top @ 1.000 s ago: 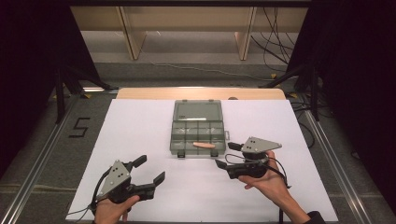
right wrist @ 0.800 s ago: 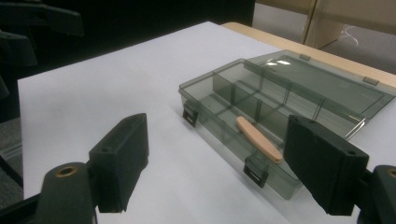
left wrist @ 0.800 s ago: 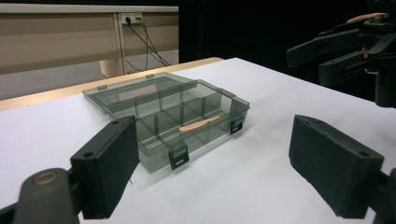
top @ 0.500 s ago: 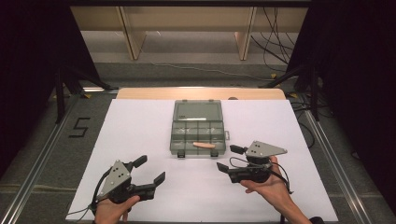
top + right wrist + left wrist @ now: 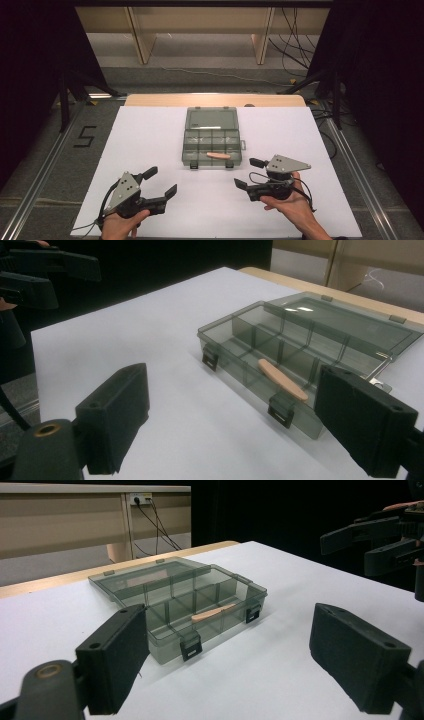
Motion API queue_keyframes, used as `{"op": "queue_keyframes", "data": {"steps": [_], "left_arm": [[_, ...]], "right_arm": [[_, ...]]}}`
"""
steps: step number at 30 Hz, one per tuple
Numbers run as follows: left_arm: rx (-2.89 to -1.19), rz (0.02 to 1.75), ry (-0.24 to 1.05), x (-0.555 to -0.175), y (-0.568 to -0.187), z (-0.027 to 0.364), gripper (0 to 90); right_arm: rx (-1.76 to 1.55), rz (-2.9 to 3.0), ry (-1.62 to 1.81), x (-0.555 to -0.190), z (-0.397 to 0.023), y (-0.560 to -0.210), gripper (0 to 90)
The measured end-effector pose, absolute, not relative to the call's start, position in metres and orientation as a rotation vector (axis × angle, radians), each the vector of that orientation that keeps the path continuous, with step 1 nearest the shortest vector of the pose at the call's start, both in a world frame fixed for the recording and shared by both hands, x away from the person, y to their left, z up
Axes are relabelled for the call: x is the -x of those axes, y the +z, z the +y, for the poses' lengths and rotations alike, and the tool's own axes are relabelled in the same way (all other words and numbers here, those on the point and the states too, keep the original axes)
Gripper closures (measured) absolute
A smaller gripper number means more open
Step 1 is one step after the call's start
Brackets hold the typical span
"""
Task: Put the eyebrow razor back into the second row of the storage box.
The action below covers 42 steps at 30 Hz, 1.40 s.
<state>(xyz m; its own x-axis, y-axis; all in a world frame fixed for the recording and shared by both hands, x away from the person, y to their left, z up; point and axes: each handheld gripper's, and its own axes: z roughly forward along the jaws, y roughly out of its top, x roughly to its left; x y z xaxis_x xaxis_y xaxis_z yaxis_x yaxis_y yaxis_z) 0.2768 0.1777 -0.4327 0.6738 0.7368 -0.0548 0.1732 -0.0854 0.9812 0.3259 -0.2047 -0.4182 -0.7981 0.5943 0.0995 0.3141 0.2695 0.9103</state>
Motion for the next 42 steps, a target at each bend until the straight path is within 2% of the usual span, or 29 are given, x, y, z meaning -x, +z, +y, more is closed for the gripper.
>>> {"op": "queue_keyframes", "data": {"steps": [42], "left_arm": [[-1.631, 0.759, 0.559, -0.276, -0.432, 0.177, 15.7]], "right_arm": [[-0.900, 2.217, 1.535, -0.308, -0.228, -0.426, 15.8]]}}
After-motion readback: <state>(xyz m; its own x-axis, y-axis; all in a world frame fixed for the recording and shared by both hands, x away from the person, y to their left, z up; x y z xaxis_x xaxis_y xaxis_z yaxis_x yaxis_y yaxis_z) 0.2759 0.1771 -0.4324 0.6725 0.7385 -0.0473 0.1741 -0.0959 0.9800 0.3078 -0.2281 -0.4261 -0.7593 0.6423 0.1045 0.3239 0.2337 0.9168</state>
